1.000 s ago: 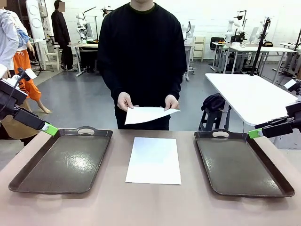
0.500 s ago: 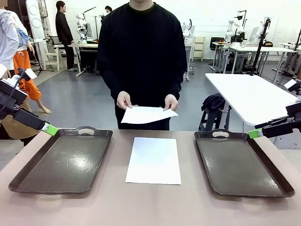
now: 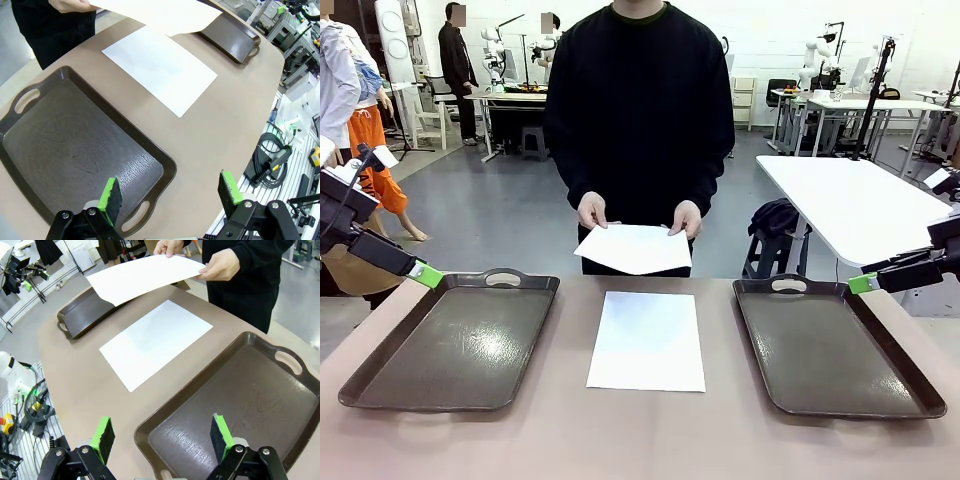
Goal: Sort the A4 documents.
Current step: Receive the A4 Paper.
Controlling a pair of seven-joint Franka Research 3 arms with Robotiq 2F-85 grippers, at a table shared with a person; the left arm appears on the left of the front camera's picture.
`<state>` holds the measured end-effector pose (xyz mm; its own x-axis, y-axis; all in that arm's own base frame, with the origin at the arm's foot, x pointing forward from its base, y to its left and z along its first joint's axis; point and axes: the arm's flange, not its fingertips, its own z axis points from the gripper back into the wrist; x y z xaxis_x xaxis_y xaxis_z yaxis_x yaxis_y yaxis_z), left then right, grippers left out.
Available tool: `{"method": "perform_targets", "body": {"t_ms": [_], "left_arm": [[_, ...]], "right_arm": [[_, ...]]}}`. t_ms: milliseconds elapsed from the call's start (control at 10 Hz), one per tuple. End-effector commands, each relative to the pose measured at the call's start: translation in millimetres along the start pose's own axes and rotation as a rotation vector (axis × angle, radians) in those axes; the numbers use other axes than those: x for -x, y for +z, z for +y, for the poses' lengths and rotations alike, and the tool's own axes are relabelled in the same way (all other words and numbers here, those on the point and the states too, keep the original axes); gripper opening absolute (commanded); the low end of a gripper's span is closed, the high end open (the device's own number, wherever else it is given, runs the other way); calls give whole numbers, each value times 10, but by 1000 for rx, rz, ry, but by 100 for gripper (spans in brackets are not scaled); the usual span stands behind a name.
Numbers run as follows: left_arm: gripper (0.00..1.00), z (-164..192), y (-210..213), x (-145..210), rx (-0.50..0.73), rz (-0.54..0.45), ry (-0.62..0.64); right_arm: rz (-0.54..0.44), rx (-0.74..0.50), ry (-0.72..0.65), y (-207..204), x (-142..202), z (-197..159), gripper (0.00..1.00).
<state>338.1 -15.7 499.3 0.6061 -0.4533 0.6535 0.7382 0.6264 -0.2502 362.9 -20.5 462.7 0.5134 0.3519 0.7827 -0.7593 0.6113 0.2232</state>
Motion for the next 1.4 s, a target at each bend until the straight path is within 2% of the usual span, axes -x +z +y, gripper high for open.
{"method": "perform_targets", "body": {"t_ms": [0,1300], "left_arm": [[100,38,-4,6,15,-10,-14],[100,38,-4,6,15,-10,-14]], "right_arm": [[-27,-14,16,-30,-16,-50,100],[-27,-14,16,-30,-16,-50,100]]}}
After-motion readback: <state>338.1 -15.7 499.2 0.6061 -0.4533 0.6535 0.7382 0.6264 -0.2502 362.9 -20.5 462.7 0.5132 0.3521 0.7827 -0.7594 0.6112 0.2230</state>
